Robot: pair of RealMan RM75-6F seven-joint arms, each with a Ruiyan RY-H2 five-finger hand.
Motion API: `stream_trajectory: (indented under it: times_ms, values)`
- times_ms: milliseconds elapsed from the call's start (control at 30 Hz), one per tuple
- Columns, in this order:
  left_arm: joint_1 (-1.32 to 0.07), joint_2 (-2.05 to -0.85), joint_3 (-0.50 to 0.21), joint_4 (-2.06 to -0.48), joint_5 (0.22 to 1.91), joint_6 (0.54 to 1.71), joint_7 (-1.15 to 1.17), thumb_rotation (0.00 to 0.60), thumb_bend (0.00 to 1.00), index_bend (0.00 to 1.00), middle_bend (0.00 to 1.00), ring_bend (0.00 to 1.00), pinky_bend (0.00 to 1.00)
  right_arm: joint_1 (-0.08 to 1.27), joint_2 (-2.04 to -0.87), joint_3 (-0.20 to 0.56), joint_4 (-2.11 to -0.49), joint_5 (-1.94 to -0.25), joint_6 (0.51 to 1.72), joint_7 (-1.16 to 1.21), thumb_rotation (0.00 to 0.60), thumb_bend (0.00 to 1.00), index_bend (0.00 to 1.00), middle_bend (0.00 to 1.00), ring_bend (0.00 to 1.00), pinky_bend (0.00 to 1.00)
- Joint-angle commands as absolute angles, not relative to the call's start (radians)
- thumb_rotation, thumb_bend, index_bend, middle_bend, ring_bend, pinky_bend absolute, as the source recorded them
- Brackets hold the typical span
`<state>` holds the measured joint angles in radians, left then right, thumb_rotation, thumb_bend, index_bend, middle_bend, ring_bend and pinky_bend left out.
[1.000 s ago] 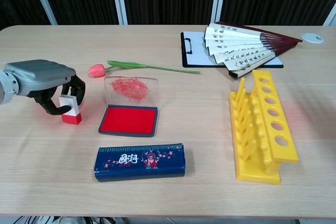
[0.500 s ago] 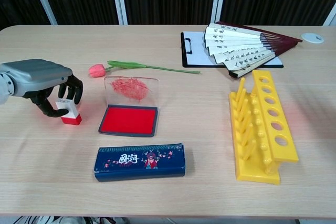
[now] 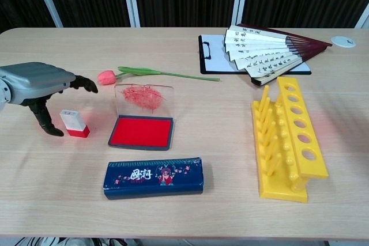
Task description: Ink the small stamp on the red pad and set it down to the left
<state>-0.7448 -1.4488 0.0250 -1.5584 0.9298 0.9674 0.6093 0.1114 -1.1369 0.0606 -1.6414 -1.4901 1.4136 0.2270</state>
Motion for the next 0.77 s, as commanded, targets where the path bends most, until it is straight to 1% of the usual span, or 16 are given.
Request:
stream_trajectory:
  times_ms: [33, 133, 267, 400, 533, 633, 667, 767]
  values:
    - [-0.736, -1.430, 0.021, -1.582, 0.940, 0.988, 0.606, 0.600, 0.02, 0.02, 0.00, 0.01, 0.10, 0.111, -1.137, 0.061, -1.641, -1.492, 1.415, 0.225, 0.600, 0.26, 0.01, 0.00, 0.00, 0.19]
    - [-0.714, -1.396, 0.020, -1.624, 0.986, 1.043, 0.592, 0.600, 0.02, 0.00, 0.00, 0.00, 0.05, 0.111, -1.138, 0.060, -1.639, -1.495, 1.418, 0.222, 0.600, 0.26, 0.01, 0.00, 0.00, 0.19]
    - [-0.654, -1.326, 0.038, -1.700, 1.081, 1.154, 0.559, 0.600, 0.02, 0.00, 0.00, 0.00, 0.01, 0.111, -1.140, 0.059, -1.632, -1.501, 1.422, 0.203, 0.600, 0.26, 0.01, 0.00, 0.00, 0.19]
    - [-0.574, -1.242, 0.079, -1.780, 1.174, 1.260, 0.512, 0.600, 0.02, 0.00, 0.00, 0.00, 0.00, 0.111, -1.144, 0.059, -1.629, -1.505, 1.428, 0.187, 0.600, 0.26, 0.01, 0.00, 0.00, 0.19]
    - [-0.488, -1.174, 0.126, -1.824, 1.266, 1.360, 0.430, 0.600, 0.02, 0.00, 0.00, 0.00, 0.00, 0.110, -1.146, 0.058, -1.628, -1.511, 1.434, 0.181, 0.600, 0.26, 0.01, 0.00, 0.00, 0.19]
    - [-0.424, -1.148, 0.163, -1.798, 1.356, 1.446, 0.372, 0.600, 0.02, 0.00, 0.00, 0.00, 0.00, 0.109, -1.147, 0.057, -1.626, -1.515, 1.438, 0.178, 0.600, 0.26, 0.01, 0.00, 0.00, 0.19]
    - [-0.393, -1.146, 0.178, -1.768, 1.396, 1.487, 0.348, 0.600, 0.02, 0.00, 0.00, 0.00, 0.00, 0.108, -1.148, 0.056, -1.625, -1.517, 1.440, 0.176, 0.600, 0.26, 0.01, 0.00, 0.00, 0.19]
    - [-0.331, -1.157, 0.202, -1.689, 1.454, 1.560, 0.295, 0.600, 0.02, 0.00, 0.00, 0.00, 0.00, 0.107, -1.148, 0.054, -1.625, -1.522, 1.443, 0.174, 0.600, 0.26, 0.01, 0.00, 0.00, 0.19]
